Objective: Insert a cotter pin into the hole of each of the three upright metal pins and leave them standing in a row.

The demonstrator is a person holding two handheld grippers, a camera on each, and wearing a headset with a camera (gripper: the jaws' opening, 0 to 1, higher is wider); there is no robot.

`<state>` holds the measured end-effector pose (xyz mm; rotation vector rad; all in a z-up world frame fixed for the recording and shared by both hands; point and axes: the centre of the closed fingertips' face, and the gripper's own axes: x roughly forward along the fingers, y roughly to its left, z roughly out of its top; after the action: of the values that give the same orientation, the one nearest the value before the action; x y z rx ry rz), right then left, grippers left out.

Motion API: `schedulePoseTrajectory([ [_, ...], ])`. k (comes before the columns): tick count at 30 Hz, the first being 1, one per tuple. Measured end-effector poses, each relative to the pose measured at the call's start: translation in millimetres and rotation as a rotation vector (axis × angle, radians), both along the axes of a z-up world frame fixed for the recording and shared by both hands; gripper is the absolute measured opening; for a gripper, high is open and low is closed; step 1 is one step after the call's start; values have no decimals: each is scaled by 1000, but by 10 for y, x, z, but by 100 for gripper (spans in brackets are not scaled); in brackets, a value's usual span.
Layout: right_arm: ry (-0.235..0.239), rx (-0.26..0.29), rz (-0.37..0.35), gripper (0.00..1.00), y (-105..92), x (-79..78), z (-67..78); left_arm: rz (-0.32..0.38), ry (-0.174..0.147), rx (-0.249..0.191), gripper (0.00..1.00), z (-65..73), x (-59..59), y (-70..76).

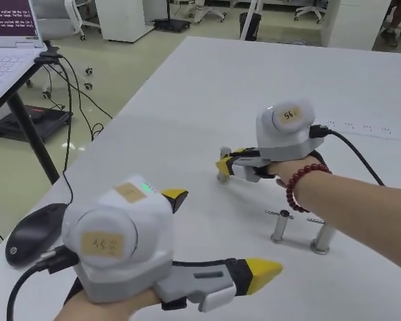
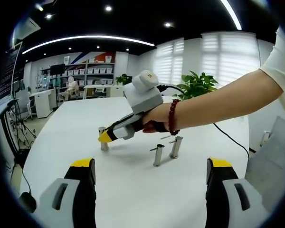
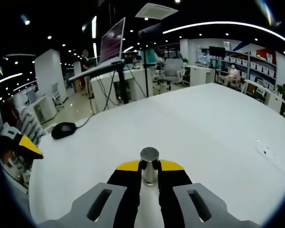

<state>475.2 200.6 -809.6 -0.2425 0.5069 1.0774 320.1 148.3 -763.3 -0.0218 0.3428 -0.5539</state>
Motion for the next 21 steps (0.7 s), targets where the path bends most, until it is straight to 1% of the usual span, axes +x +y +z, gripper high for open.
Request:
schedulePoseTrajectory([
  [4, -2, -4, 35, 13, 2, -118, 73, 4, -4, 1, 98, 29, -4, 15],
  [9, 3, -11, 82, 13, -40, -337, 143, 5, -15, 5, 98, 73, -21, 16],
  [11, 10, -14, 93, 13, -62, -354, 138, 2, -17, 6, 97, 81, -28, 10],
  [14, 7, -11, 117, 13, -86, -434, 157, -1, -17, 7, 97, 90, -41, 0],
  [15, 16, -4, 122, 13, -107, -511, 183, -1, -15, 8, 97, 90, -48, -4],
  [16, 19, -1, 125, 13, -121, -547, 194, -4, -17, 8, 96, 95, -54, -11],
  [19, 8, -9, 155, 13, -175, -708, 240, -10, -19, 8, 96, 102, -79, -28],
  [21, 11, -10, 161, 13, -209, -779, 260, -15, -15, 9, 96, 96, -94, -37],
])
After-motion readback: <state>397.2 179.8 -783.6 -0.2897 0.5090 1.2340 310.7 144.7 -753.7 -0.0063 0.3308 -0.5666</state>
